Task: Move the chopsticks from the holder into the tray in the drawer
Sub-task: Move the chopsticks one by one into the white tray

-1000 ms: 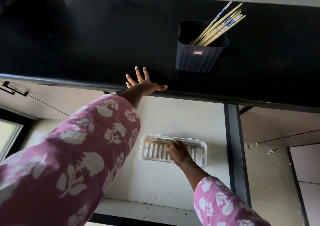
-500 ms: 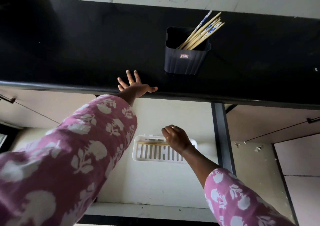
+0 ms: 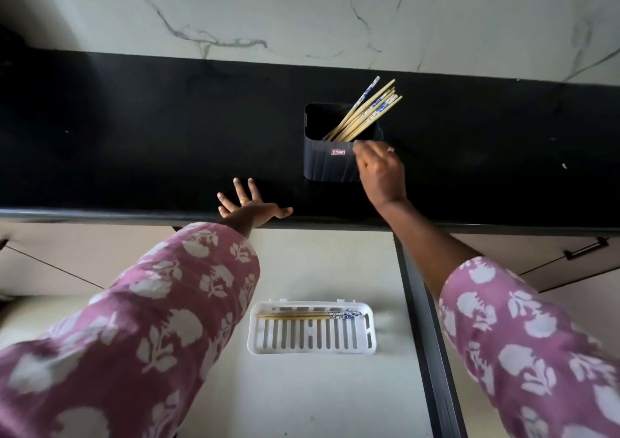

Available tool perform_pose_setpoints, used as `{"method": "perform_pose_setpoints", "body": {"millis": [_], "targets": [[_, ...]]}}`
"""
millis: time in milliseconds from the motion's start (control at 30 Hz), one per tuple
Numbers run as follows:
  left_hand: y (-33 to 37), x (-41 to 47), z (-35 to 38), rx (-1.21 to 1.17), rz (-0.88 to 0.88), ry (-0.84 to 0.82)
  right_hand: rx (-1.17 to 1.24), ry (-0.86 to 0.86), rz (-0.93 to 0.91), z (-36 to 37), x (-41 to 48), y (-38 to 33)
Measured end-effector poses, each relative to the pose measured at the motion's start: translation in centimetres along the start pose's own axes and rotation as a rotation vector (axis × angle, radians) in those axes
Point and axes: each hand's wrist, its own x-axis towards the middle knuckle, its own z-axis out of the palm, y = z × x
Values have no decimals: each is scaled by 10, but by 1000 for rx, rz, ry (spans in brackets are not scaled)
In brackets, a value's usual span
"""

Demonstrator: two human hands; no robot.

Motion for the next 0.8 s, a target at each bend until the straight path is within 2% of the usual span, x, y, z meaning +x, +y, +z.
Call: {"method": "perform_pose_setpoints", "body": {"millis": [133, 267, 333, 400, 600, 800], "targets": [[3, 0, 0, 10, -14, 2, 26, -79, 335, 4, 42, 17], [4, 1, 0, 13, -24, 0, 51, -53, 762, 11, 78, 31], [4, 2, 0, 15, -25, -3, 140, -68, 982, 15, 89, 35], [3, 4, 0, 12, -24, -2, 248, -69, 1123, 20, 95, 38], [1, 7, 0, 8, -25, -6, 322, -87, 1255, 28, 99, 43], [1, 10, 3, 5, -19, 10, 346, -61, 1236, 19, 99, 40]]}}
